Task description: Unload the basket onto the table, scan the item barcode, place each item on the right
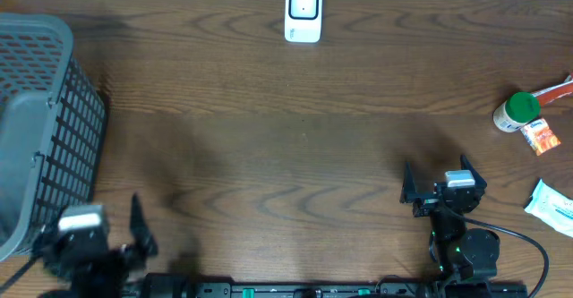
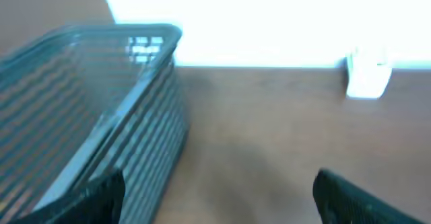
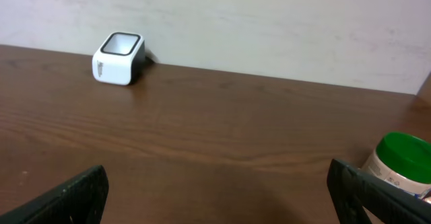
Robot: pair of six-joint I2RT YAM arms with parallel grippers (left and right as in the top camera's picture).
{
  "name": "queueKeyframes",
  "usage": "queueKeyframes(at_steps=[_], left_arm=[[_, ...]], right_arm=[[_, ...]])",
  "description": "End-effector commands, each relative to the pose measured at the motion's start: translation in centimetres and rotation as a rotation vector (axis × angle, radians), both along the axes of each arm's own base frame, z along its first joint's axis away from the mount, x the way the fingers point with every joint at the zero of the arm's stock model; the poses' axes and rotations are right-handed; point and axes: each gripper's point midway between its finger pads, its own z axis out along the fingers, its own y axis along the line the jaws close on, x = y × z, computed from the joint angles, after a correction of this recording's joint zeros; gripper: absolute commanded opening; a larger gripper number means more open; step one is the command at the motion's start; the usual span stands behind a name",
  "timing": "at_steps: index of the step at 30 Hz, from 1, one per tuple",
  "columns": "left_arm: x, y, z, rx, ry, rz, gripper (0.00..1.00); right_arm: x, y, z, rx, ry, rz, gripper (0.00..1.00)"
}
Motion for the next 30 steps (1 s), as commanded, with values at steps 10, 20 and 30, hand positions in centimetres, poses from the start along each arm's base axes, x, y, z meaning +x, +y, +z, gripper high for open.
queueKeyframes(at_steps=[10, 20, 30], left_arm=[[8.9, -5.7, -10.6, -0.072, -0.231, -0.308, 0.89], [9.9, -4.6, -15.4, -0.065, -0.188, -0.243, 0.89], [10.2, -3.8, -19.0, -0.047, -0.123, -0.198, 0.90]], right_arm=[[0.0, -0.2, 0.0, 0.012, -0.004, -0.008, 0.99], [0.0, -0.2, 0.0, 0.012, -0.004, -0.007, 0.99], [0.0, -0.2, 0.0, 0.012, -0.004, -0.008, 0.99]])
